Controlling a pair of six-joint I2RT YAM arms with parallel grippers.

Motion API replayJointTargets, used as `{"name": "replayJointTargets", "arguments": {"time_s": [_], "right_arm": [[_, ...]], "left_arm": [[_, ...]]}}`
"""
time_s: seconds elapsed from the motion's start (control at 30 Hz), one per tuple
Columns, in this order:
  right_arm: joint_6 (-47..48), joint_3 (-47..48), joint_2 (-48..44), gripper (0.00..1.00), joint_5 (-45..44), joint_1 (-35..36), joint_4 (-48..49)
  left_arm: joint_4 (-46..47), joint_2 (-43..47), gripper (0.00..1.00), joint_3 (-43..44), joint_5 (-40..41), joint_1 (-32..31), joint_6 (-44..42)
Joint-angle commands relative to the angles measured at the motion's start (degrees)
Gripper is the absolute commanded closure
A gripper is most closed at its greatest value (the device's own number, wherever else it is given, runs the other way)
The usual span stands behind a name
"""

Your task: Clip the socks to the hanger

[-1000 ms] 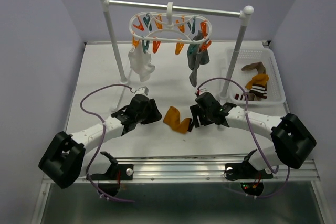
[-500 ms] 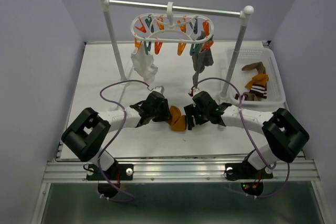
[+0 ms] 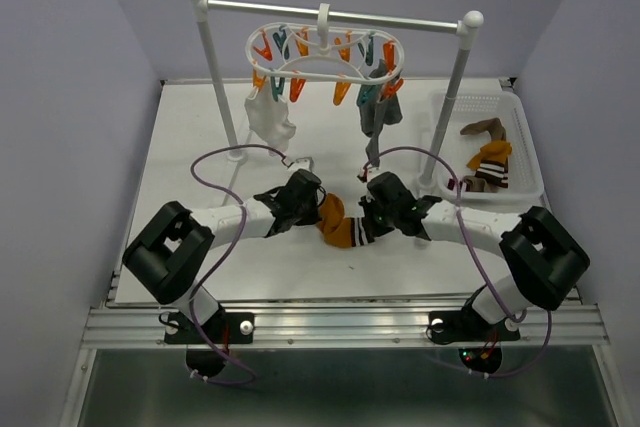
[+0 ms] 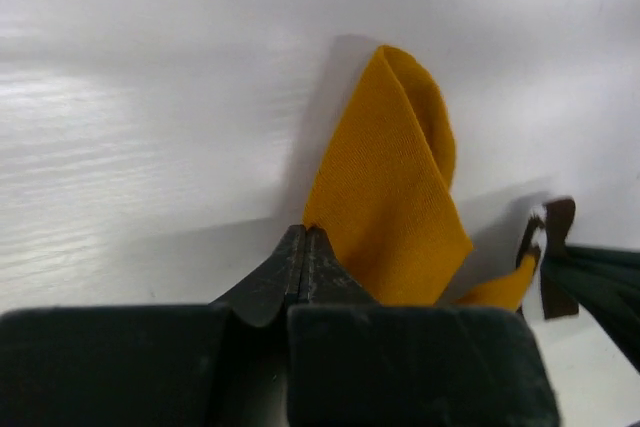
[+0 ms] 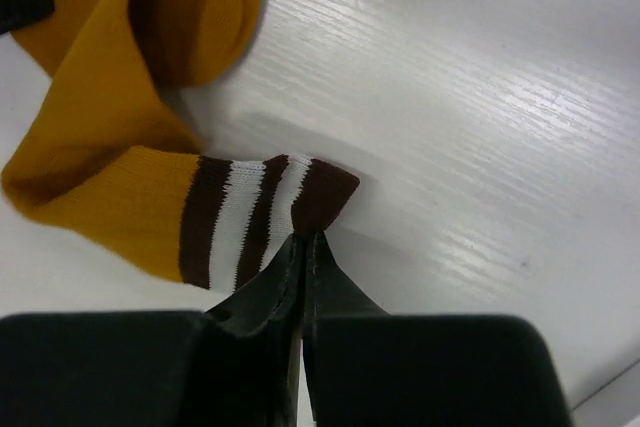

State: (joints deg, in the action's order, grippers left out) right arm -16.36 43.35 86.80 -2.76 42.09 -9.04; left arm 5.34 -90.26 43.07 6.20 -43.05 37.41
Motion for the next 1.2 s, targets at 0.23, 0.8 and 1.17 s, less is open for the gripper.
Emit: {"name": "replayJointTargets", "arguments": {"time_s": [0.23, 0.8, 1.17], "right_arm": [[-0.25, 7.0, -12.01, 0.99, 11.19, 0.37, -2.48], [-16.84, 0.34, -6.92, 0.87, 2.71, 0.89, -5.97], [-12.12, 1.81, -13.75, 0.0, -4.17, 0.89, -11.88]], "left_arm": [[-14.03, 19.41, 1.0, 9.75, 24.55, -0.11, 0.91], [-36.02, 19.88, 0.2, 9.05, 26.15, -0.11, 10.84], [-25.86, 15.63, 0.01, 7.31, 16.6, -0.11, 7.51]]}}
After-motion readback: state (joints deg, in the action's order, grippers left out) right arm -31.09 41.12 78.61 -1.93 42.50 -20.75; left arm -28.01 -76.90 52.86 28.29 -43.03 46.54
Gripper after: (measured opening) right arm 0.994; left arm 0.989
